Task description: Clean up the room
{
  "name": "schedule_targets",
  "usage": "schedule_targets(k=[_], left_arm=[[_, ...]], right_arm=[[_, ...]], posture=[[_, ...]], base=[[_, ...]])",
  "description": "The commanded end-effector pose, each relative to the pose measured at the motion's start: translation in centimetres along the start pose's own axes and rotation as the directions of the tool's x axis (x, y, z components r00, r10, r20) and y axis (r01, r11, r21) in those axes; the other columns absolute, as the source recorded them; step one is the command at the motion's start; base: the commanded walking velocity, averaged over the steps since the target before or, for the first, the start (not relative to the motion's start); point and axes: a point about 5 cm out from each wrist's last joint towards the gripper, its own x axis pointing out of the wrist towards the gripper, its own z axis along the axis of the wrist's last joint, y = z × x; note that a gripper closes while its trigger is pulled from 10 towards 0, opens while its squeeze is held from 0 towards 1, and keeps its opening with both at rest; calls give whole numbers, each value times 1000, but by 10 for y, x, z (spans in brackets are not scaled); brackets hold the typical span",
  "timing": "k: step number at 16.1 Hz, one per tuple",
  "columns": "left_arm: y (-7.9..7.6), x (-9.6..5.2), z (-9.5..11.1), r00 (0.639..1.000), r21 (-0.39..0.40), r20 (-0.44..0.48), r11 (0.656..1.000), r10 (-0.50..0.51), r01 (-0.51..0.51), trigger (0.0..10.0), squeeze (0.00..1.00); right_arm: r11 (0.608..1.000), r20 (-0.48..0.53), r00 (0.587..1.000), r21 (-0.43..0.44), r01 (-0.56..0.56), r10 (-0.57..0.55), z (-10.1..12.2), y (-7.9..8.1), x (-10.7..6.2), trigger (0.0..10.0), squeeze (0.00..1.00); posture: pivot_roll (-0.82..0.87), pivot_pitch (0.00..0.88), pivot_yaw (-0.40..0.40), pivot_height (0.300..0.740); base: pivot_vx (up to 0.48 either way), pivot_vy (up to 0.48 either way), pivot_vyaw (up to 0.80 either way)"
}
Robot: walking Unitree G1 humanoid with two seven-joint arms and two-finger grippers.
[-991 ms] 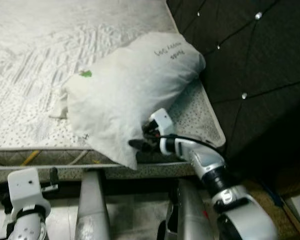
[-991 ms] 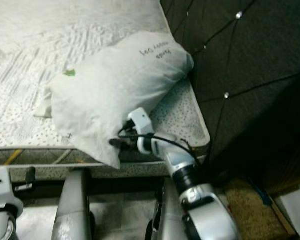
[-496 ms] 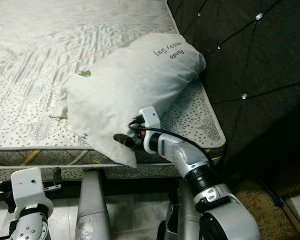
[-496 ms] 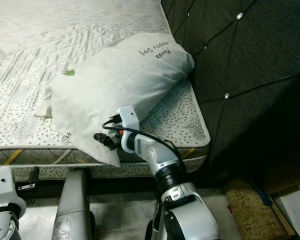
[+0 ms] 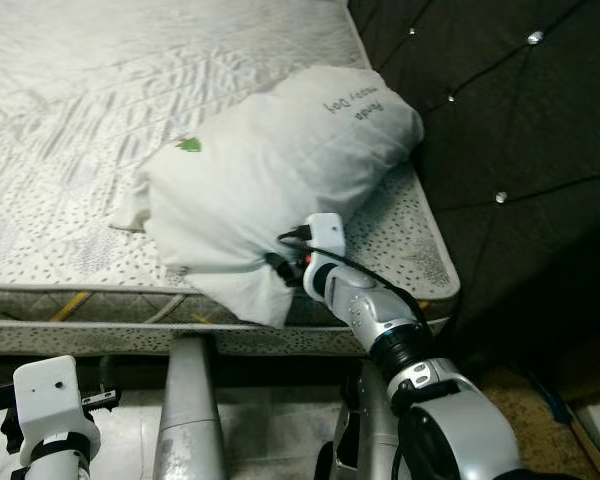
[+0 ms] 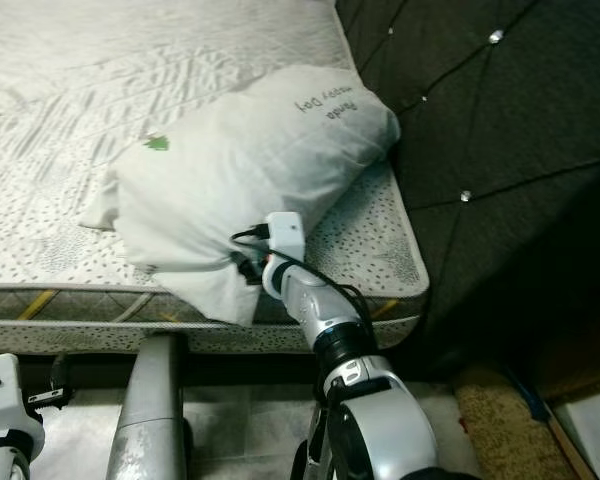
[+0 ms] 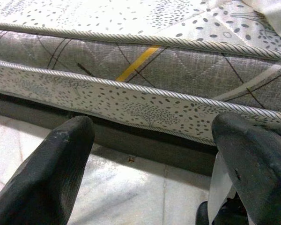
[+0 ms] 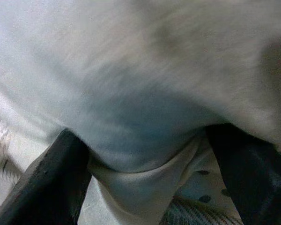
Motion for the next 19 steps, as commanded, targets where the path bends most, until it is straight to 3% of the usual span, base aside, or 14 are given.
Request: schedule_targets(k=[1, 4, 7, 11, 16, 18, 19], left_arm=[[0, -2, 2, 1000, 0, 1, 1000, 3, -3, 10000, 0], [-2, 0, 1, 1000, 3, -2, 1000, -2, 2, 10000, 0], [-3, 4, -1, 1000, 9, -6, 1000, -3, 3, 10000, 0], [-7, 17, 6, 1000, 13, 19, 1000, -6, 6, 10000, 0], [-18, 34, 19, 996, -16, 83, 999, -27, 28, 10000, 0], [-31, 36, 29, 986, -44, 135, 994, -95, 101, 10000, 0], [-43, 35, 41, 965, -87, 203, 978, -168, 188, 10000, 0]], right_arm=[[988, 70, 991, 98, -120, 113, 21, 70, 9, 0, 0], [981, 83, 992, 162, -105, 93, 21, 68, 10, 0, 0], [981, 100, 994, 188, -53, 34, 21, 53, 11, 0, 0], [984, 181, 981, 172, 44, -75, 41, 19, 8, 0, 0], [970, 351, 905, 115, 213, -241, 99, -34, -9, 0, 0], [959, 405, 870, 84, 271, -282, 118, -50, -19, 0, 0], [942, 445, 835, 70, 330, -325, 131, -66, -28, 0, 0]], posture=[[231, 80, -119, 536], [222, 65, -111, 536], [210, 32, -106, 536], [181, 8, -100, 536], [149, 0, -100, 536], [143, 0, -99, 536], [139, 0, -97, 536]], base=[[0, 0, 0], [0, 0, 0], [0, 0, 0], [0, 0, 0], [0, 0, 0], [0, 0, 0], [0, 0, 0]])
